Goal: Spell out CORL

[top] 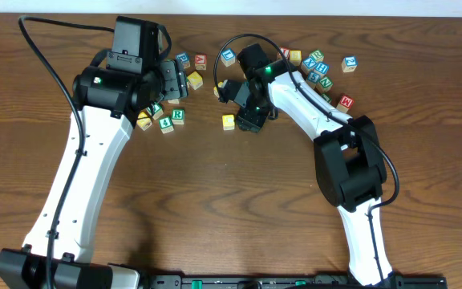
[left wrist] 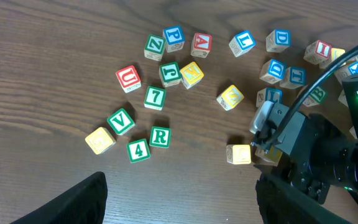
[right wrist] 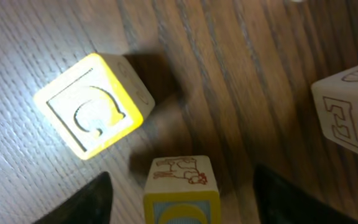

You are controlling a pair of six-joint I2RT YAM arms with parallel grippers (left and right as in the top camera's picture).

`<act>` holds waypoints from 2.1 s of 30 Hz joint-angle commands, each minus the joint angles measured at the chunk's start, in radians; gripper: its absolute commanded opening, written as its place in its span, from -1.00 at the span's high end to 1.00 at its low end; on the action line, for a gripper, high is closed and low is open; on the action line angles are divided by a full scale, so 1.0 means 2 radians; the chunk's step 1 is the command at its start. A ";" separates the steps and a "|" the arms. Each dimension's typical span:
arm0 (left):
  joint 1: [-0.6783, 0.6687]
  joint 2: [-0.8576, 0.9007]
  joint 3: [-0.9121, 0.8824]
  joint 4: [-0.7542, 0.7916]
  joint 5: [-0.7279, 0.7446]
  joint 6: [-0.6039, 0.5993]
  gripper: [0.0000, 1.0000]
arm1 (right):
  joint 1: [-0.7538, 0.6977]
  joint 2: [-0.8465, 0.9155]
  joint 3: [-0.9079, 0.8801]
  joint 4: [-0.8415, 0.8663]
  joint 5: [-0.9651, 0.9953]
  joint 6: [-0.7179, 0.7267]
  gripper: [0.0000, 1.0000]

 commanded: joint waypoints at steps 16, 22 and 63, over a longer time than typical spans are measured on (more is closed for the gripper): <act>0.000 -0.003 0.006 0.000 -0.006 -0.003 -0.51 | -0.063 -0.093 -0.003 -0.057 -0.025 0.262 -0.25; 0.000 0.006 0.006 0.000 -0.006 -0.003 -0.51 | -0.067 -0.093 -0.025 -0.057 -0.016 0.357 0.69; 0.000 0.009 0.006 -0.001 -0.006 -0.003 -0.51 | -0.009 -0.093 -0.201 0.229 0.035 0.492 0.98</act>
